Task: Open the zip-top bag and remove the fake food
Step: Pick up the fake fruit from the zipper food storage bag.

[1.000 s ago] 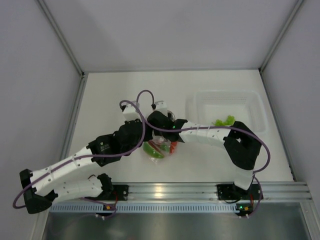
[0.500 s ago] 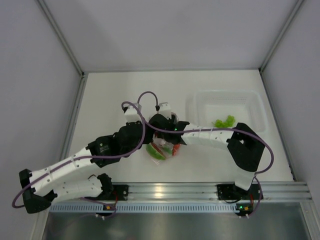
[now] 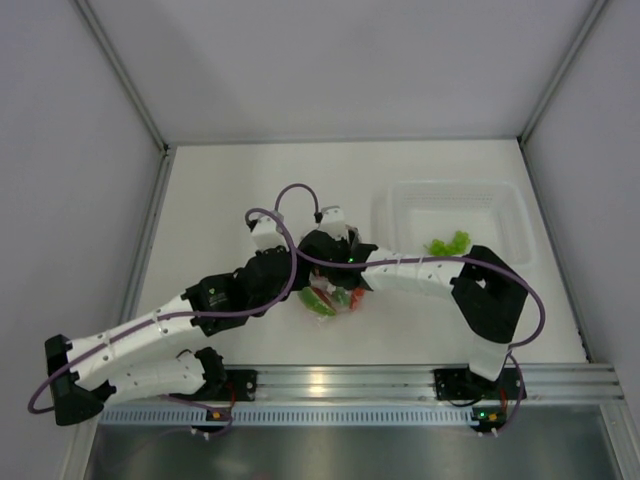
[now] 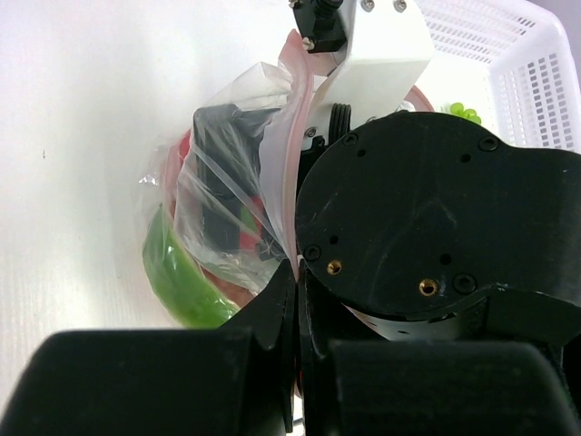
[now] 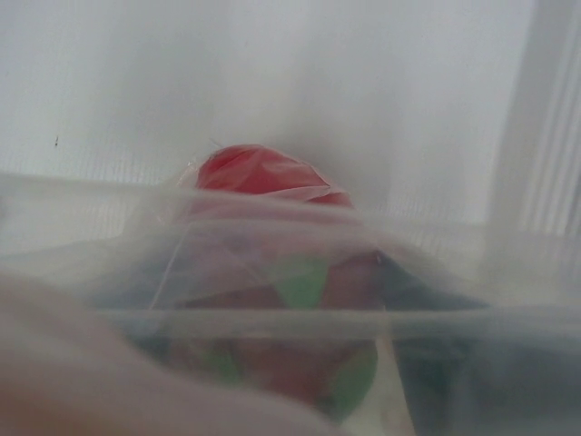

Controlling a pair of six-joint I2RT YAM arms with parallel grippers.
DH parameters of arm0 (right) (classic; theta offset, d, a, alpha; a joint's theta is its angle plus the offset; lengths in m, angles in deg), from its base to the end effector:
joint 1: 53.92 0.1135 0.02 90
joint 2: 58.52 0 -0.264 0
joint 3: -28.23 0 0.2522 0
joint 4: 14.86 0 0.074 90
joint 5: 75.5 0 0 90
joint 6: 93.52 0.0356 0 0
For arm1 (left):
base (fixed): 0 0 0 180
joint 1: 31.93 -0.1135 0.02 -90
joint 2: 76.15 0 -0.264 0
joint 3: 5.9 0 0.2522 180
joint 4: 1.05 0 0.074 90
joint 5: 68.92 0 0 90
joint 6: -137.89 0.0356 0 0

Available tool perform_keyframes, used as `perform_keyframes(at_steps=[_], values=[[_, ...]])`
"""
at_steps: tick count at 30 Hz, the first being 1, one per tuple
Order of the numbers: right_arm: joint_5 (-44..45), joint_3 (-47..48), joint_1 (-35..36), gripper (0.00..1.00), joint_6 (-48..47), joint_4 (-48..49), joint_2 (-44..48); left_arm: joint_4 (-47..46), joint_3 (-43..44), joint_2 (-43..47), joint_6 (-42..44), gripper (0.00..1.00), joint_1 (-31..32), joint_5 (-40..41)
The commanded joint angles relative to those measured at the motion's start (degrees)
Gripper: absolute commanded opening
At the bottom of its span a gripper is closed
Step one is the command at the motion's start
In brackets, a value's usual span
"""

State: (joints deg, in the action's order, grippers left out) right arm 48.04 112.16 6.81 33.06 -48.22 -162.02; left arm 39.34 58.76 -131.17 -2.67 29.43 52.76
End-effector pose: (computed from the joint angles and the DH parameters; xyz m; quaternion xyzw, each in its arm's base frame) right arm 0.2038 0.3234 0.2030 -0.1002 0.9069 0.0478 0.4064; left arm 0.1156 -0.1726 0.3187 -0.0556 0.8453 -0.2612 0.4628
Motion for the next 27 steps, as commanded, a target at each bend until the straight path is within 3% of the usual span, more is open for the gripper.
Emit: perform_keyframes(at_steps=[1,14,17,21,27], values=[[-4.09,-4.43,4.75,0.87,-1.25,-7.83,-8.81,-11.6,0.35,-1.84,-0.41,0.0,0.6,-4.52],[-1.82,-4.43,5.1,0.83,-1.69,-8.09,-11.28,-11.6,-0.09,-0.26,-0.41,0.0,0.6,-5.05],[-0.76,-4.69,4.92,0.75,-1.77,-8.18,-11.02,-11.43,-0.09,0.27,-0.24,0.0,0.6,-4.88],[-0.58,-6.18,5.01,0.42,-2.56,-6.43,-8.65,-11.43,-0.53,0.27,-0.23,0.0,0.6,-4.61],[1.53,-6.54,5.8,0.25,-4.4,-5.63,-1.53,-11.52,-0.44,-1.31,-0.67,0.0,0.6,-4.35]])
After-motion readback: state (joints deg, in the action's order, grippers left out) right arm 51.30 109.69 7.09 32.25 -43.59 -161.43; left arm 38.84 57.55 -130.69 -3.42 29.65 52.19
